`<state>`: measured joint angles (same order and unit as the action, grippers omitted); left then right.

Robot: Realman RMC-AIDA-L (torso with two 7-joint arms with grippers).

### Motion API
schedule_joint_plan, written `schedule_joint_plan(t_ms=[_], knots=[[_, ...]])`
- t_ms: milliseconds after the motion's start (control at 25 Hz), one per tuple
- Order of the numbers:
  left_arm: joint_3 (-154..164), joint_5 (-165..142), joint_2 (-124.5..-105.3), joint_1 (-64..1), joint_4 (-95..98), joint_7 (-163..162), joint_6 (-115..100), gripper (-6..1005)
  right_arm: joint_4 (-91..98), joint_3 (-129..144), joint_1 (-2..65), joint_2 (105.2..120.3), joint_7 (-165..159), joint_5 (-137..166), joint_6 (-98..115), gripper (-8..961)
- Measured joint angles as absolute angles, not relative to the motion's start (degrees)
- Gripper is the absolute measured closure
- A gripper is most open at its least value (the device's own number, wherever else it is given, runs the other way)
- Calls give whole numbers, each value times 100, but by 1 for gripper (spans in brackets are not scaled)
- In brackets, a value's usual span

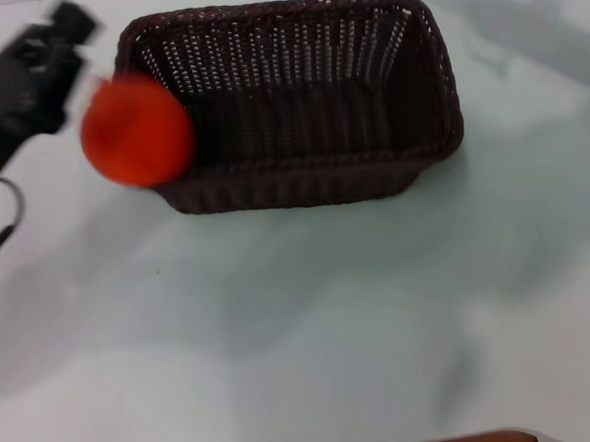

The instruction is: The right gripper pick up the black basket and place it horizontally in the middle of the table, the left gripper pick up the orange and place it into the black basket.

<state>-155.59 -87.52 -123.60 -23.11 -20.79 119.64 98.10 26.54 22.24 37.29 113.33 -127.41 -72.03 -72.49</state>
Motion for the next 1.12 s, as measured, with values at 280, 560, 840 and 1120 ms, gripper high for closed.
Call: schedule_joint_plan(t_ms=[280,560,840,1120], knots=[[-14472,-8729,-12376,-2499,-2447,11110,9232,749,2634,2239,3595,11349,-12486,-7485,-7405,33],[-14652,-8473,-12390,-2310,-2444,11129,9354,480,2595,2225,3551,11355,-12371,-7585,-7420,34],[-14869,-7282,-12397,-1748,-2284,11816,9844,158,2585,2223,3466,11477,-11732,-8200,-7474,34],[-15708,-6227,-12407,-1242,-1542,13031,10656,111,2556,2212,3230,11868,-9599,-9584,-7242,34]])
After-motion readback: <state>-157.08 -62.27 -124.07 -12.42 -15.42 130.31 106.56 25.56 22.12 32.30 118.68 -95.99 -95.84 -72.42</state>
